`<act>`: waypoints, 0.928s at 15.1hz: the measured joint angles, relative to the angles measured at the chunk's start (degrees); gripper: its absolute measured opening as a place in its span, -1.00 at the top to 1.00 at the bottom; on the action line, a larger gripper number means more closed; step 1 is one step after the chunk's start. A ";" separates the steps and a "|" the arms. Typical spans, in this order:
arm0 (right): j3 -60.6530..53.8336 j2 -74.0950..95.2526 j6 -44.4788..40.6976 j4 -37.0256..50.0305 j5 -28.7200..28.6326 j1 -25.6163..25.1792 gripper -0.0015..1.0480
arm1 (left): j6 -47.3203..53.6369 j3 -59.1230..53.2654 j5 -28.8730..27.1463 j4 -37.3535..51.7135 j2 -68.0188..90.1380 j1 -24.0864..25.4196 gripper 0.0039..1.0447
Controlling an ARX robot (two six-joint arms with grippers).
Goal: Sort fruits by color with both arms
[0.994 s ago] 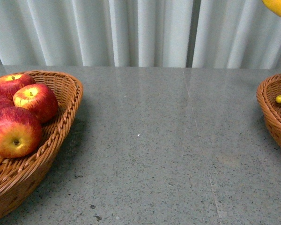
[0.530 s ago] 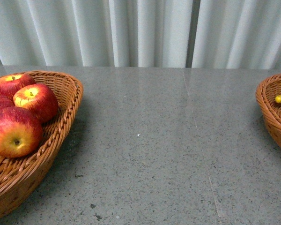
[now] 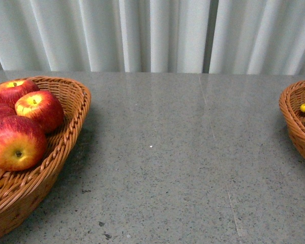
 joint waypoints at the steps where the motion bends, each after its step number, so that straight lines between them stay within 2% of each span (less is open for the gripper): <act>1: -1.55 -2.62 4.09 2.60 -1.31 -0.02 -0.87 | 0.00 0.00 0.02 0.00 0.00 0.00 -0.88; 3: -5.22 -9.11 11.39 6.40 -4.07 -0.35 -0.87 | 0.00 0.00 0.02 0.00 0.00 0.00 -0.88; 4: -10.27 -13.16 11.78 16.20 3.72 1.38 -0.70 | 0.00 0.00 0.00 0.00 0.00 0.00 -0.88; 5: -17.68 -20.55 11.67 21.35 13.55 3.02 -0.48 | 0.00 0.00 0.02 0.00 0.00 0.00 -0.88; 7: -30.69 -37.44 11.69 16.96 22.88 4.61 0.01 | 0.00 0.00 -0.02 0.02 0.00 0.00 -0.88; 9: -40.26 -49.68 11.67 13.92 26.53 9.27 0.47 | 0.00 0.00 0.02 0.02 0.00 0.00 -0.88; 11: -42.88 -54.45 11.65 14.80 29.38 11.45 0.96 | 0.00 0.00 0.00 0.02 0.00 0.00 -0.88; 14: -47.10 -58.29 11.50 13.64 36.28 17.94 0.96 | 0.00 0.00 0.00 0.00 0.00 0.00 -0.88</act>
